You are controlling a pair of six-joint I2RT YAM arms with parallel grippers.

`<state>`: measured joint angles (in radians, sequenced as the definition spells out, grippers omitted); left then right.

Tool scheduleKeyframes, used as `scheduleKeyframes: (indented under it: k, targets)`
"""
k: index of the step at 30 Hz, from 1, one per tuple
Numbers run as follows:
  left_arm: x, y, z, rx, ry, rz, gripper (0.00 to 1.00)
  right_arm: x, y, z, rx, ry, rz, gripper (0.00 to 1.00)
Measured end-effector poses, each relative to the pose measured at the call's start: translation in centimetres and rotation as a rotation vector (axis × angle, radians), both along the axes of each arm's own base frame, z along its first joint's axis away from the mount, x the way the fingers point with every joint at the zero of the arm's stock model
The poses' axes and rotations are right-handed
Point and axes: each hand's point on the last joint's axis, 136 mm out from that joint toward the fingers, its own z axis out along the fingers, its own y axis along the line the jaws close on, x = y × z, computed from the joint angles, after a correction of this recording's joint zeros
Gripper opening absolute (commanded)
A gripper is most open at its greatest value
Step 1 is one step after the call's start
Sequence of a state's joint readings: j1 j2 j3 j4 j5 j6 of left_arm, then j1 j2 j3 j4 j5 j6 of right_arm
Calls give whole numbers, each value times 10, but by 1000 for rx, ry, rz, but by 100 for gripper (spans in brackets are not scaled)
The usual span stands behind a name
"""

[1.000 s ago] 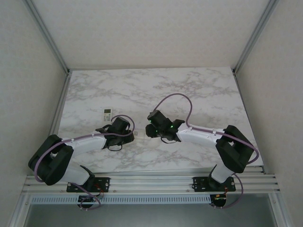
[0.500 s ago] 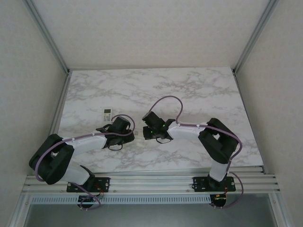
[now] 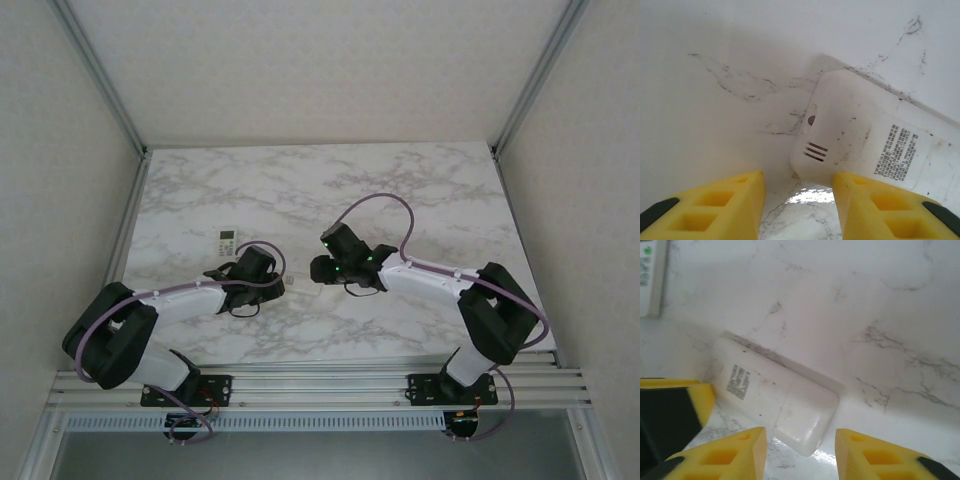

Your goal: Load the batteries into the remote control

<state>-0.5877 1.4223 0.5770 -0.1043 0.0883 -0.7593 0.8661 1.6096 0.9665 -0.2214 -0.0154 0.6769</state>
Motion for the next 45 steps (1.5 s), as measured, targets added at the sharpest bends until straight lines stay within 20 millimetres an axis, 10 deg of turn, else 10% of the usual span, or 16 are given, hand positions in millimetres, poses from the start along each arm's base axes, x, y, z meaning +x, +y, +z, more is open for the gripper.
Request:
scheduleKeyframes:
  k: [6,10,14,17,23,28,39,45]
  targets:
    - [1,-1,0,0,0,-1,42,-14,13,-51,-12,132,25,27]
    - [2,0,0,3,-4,3,46,-13,13,-48,-18,134,19,30]
    - [5,-1,9,2,-41,9,73,-12,5,-36,-63,72,52,51]
    - [14,9,38,-5,-139,70,85,-5,-1,-13,-127,-44,133,73]
    - [20,42,129,-126,-391,235,91,15,21,23,-254,-233,445,81]
    - [10,70,160,-185,-465,328,93,24,50,11,-322,-237,667,84]
    - [-9,84,139,-150,-401,356,94,1,59,-60,-492,-96,929,82]
    - [-11,87,131,-146,-378,375,93,2,64,-60,-538,-122,962,52]
